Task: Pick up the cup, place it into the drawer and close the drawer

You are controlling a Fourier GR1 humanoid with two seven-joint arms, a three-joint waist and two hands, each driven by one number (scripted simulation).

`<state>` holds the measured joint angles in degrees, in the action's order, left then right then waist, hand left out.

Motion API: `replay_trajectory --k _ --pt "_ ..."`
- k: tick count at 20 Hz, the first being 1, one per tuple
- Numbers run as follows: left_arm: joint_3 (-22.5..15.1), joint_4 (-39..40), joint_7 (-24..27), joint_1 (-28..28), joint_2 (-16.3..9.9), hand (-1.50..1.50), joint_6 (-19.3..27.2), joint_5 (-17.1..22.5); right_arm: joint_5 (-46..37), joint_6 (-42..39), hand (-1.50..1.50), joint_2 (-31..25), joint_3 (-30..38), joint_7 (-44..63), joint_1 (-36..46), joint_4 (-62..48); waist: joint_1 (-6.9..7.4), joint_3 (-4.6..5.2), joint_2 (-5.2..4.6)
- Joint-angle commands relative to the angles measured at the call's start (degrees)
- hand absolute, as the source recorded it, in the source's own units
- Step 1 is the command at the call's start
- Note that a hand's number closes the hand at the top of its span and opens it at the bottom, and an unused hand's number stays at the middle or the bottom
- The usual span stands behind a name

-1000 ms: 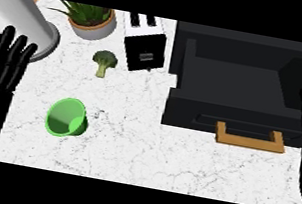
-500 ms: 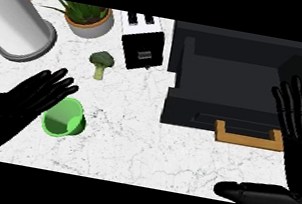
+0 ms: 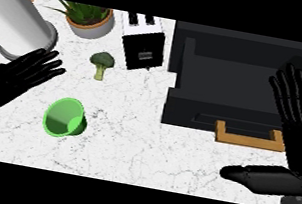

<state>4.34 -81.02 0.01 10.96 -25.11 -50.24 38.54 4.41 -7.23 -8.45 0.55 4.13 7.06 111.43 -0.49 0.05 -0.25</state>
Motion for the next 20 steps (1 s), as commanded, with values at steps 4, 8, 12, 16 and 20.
replay_trajectory --k 4,8,12,16,20 --pt "3.94 18.6 11.88 4.52 2.51 -1.5 -8.2 -17.47 -0.23 -1.49 -1.5 -0.95 2.13 -3.25 3.22 -5.24 -0.04 0.03 -0.01" --pt "4.18 26.28 21.94 8.27 3.42 -1.5 -6.23 -28.94 0.05 -0.07 -1.5 -1.0 2.16 2.12 7.82 -3.44 -0.19 0.06 -0.01" --pt "3.14 34.16 30.1 10.4 1.11 -1.5 -4.9 -35.13 0.46 -0.5 -1.5 -1.56 3.12 2.22 8.7 -3.81 -0.32 0.07 -0.03" --pt "-0.76 40.49 39.33 8.75 2.39 -1.5 -0.81 -41.48 1.04 -2.04 -1.5 -1.51 3.44 -0.71 5.99 -5.6 -0.62 0.11 -0.18" --pt "-0.89 47.89 41.77 14.73 1.07 -1.5 0.74 -41.86 2.14 -2.57 -1.5 -3.39 5.16 1.45 10.05 -6.77 -1.0 0.15 -0.37"
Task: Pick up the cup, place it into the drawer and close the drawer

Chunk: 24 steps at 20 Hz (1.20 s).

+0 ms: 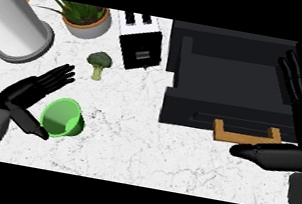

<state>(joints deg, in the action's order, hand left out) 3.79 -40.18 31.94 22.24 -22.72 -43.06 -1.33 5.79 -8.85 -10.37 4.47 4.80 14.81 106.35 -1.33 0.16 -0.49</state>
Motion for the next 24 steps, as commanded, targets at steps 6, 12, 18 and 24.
replay_trajectory --k 6,12,18,24 --pt "-4.41 12.63 18.13 2.65 0.75 -1.5 -0.12 -6.42 -0.53 0.31 -1.5 0.96 -1.3 0.36 0.57 1.08 -0.87 0.13 -0.29" --pt "-6.39 13.8 24.22 0.54 1.3 -1.5 1.76 -6.49 0.98 -0.88 -1.5 -0.44 -0.34 1.81 2.24 0.71 -1.01 0.29 -0.43" --pt "-8.03 15.86 26.0 1.28 3.21 -1.5 5.68 -6.87 2.15 -1.2 -1.5 -0.86 1.17 1.52 2.43 -0.48 -1.56 0.3 -0.66" --pt "-9.23 17.07 25.6 4.22 3.67 -1.5 4.48 -6.28 1.62 -1.04 -1.5 -0.68 0.9 1.11 2.49 -0.46 -1.78 0.28 -0.74"
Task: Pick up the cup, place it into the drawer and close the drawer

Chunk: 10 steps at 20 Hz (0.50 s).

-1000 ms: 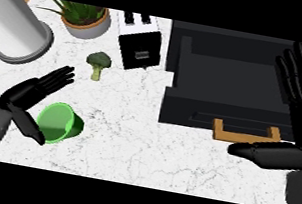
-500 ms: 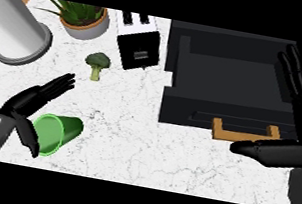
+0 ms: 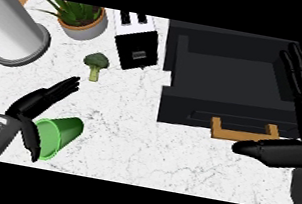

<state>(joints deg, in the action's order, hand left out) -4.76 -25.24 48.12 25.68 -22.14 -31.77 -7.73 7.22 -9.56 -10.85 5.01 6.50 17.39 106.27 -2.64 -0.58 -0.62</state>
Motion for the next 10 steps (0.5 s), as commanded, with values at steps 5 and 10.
replay_trajectory --k 5,10 --pt "-1.92 2.4 8.7 1.43 5.6 -1.5 -6.57 0.8 0.75 -0.38 -1.5 -0.8 1.28 0.29 0.4 -1.06 -0.32 0.96 -0.52" --pt "-4.02 1.87 8.64 -0.31 7.13 -1.5 -10.76 2.02 1.47 -0.74 -1.5 -1.27 1.51 1.15 1.0 -0.15 -0.66 1.05 -0.49"
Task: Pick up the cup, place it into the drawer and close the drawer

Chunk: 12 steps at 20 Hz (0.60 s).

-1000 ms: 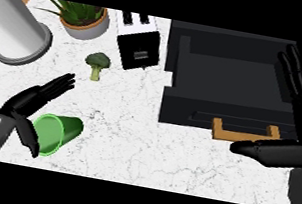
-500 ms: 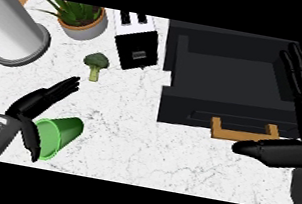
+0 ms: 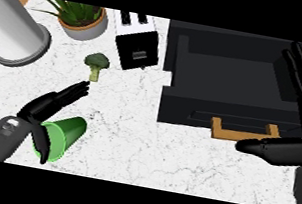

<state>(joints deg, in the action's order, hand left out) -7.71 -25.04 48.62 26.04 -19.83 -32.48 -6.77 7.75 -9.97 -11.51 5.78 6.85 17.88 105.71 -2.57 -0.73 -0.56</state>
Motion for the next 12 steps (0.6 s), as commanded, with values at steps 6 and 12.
replay_trajectory --k 6,12 --pt "-0.97 -1.95 14.54 -1.33 4.54 1.5 -4.42 2.48 0.39 -0.93 -1.5 -1.29 0.53 1.01 -0.49 0.45 -0.15 1.24 -0.39" --pt "5.82 -2.22 15.57 -0.81 8.72 1.5 17.28 6.18 1.08 -0.52 -1.5 -2.09 2.71 1.17 -0.1 -0.64 0.81 1.09 -0.18"
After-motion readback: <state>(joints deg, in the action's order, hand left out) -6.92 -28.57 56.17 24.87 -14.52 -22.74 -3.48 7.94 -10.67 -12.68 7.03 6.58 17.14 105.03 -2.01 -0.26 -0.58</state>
